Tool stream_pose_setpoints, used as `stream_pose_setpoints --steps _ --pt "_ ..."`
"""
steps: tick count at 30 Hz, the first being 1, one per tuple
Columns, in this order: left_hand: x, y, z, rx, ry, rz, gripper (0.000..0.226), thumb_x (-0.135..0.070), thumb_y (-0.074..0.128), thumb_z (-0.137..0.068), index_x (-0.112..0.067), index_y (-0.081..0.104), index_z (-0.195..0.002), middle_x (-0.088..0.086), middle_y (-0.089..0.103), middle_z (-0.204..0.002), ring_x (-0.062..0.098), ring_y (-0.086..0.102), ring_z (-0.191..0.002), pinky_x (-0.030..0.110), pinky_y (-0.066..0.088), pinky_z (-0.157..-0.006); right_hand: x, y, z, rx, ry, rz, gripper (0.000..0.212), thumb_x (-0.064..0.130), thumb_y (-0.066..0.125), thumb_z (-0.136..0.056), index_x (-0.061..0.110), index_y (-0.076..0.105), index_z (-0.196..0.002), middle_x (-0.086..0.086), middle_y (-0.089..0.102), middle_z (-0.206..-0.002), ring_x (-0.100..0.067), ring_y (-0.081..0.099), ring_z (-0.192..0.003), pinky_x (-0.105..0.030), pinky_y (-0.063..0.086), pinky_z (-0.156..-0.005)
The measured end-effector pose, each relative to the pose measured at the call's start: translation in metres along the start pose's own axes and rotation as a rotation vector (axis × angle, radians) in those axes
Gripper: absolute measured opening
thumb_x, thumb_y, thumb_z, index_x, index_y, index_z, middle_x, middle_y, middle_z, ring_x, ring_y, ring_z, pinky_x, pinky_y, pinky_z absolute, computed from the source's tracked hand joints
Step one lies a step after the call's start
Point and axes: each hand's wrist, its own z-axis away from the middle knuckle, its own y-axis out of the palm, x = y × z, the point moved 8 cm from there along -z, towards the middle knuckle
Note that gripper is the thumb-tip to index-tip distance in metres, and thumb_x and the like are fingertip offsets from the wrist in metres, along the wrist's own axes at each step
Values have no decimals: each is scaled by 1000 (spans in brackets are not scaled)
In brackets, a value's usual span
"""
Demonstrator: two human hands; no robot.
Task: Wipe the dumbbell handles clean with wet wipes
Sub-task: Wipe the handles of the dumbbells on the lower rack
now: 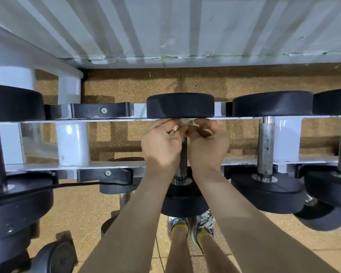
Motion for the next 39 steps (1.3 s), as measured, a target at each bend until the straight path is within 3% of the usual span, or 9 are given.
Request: stream_pose_setpoints --steps 5,9,13,17,21,24,28,34,39 --pt "-4 4 -4 83 189 -109 15 -7 68 -79 -13 78 -88 3 73 -89 17 64 -83 6 39 -76 2 7 3 122 -60 81 16 4 68 -83 14 75 -92 -2 72 -91 -17 68 -84 -39 55 -84" --pt "9 1 23 343 157 -189 21 -11 62 -81 -21 79 -91 3 74 -88 25 68 -83 30 53 -80 -1 -4 28 301 -222 358 16 0 68 -82 14 74 -87 -4 68 -91 -21 64 -83 -33 52 -79" --pt "25 16 61 682 39 -323 27 -7 63 -84 -26 78 -96 -6 75 -95 16 67 -92 30 51 -83 -32 -14 48 589 -96 736 26 4 59 -83 25 74 -87 5 72 -89 -17 65 -85 -30 52 -77" --pt "22 6 45 504 74 -353 21 -6 63 -85 -18 76 -96 -1 73 -97 20 65 -91 30 49 -82 -17 -9 36 515 -86 577 20 5 62 -85 22 71 -81 11 68 -79 -12 65 -80 -30 54 -76" --pt "28 -8 12 178 -183 55 24 4 63 -80 -16 74 -73 -9 71 -80 0 63 -73 15 46 -70 13 1 24 340 -183 345 14 9 66 -86 22 69 -82 13 66 -75 0 60 -68 -8 43 -65" --pt "38 -4 29 304 -221 -43 17 -4 71 -82 -19 72 -76 -13 67 -77 1 58 -72 5 38 -68 -7 -2 38 444 -200 507 12 8 67 -85 19 70 -83 10 65 -78 -9 60 -74 -20 46 -71" --pt "59 0 52 573 -221 -296 8 -10 70 -84 -17 73 -82 -2 71 -85 18 64 -86 25 47 -76 -32 -7 46 611 -95 672 14 8 65 -84 21 71 -82 8 69 -82 -11 63 -81 -23 49 -74" --pt "51 16 25 500 -213 -317 16 -4 61 -79 -11 74 -83 8 73 -87 26 65 -88 24 42 -69 -25 -13 44 548 -83 470 9 15 67 -87 22 68 -82 12 65 -79 -8 61 -77 -21 47 -69" --pt "54 22 45 762 -136 -456 19 -9 57 -86 -6 76 -85 15 70 -83 29 63 -84 33 47 -70 -31 -29 39 543 -54 430 26 12 58 -90 33 63 -77 17 65 -82 1 59 -81 -11 44 -69"
